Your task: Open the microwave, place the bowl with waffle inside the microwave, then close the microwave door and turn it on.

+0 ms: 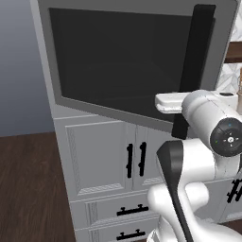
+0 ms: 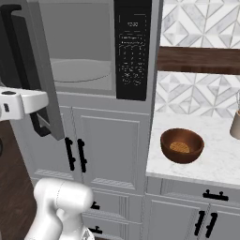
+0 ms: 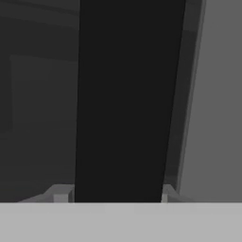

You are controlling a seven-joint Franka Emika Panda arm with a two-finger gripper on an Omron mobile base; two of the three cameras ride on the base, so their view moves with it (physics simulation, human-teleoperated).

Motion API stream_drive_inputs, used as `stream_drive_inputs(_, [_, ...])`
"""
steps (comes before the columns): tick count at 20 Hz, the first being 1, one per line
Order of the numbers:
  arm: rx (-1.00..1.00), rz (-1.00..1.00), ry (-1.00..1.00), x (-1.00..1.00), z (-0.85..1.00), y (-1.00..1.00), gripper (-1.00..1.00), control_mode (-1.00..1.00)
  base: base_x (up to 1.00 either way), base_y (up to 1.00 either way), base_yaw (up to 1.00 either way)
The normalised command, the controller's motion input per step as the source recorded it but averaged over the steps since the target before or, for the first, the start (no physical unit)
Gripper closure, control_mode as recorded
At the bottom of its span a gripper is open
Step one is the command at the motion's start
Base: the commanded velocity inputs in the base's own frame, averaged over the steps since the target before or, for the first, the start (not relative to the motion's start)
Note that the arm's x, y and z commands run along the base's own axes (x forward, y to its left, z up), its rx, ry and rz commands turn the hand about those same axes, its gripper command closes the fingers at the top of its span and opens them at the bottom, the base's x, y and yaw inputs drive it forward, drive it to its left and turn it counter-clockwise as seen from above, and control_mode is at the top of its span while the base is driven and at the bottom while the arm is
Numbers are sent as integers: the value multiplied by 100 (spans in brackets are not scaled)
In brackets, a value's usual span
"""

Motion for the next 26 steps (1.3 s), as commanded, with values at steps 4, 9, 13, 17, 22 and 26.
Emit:
stream_drive_inputs(4, [0,0,0,0,0,0,-100,-100,0,0,0])
stream_drive_inputs(9, [0,0,0,0,0,0,-100,-100,0,0,0])
stream_drive_inputs(13, [-2,0,-7,-74,0,1,-100,-100,0,0,0])
stream_drive_inputs(17, [-2,7,-4,-88,0,2,-100,-100,0,0,0])
stream_drive_inputs(22, [1,13,-4,-37,14,-50,-100,-100,0,0,0])
stream_drive_inputs(26, [10,23,0,1,14,-97,-100,-100,0,0,0])
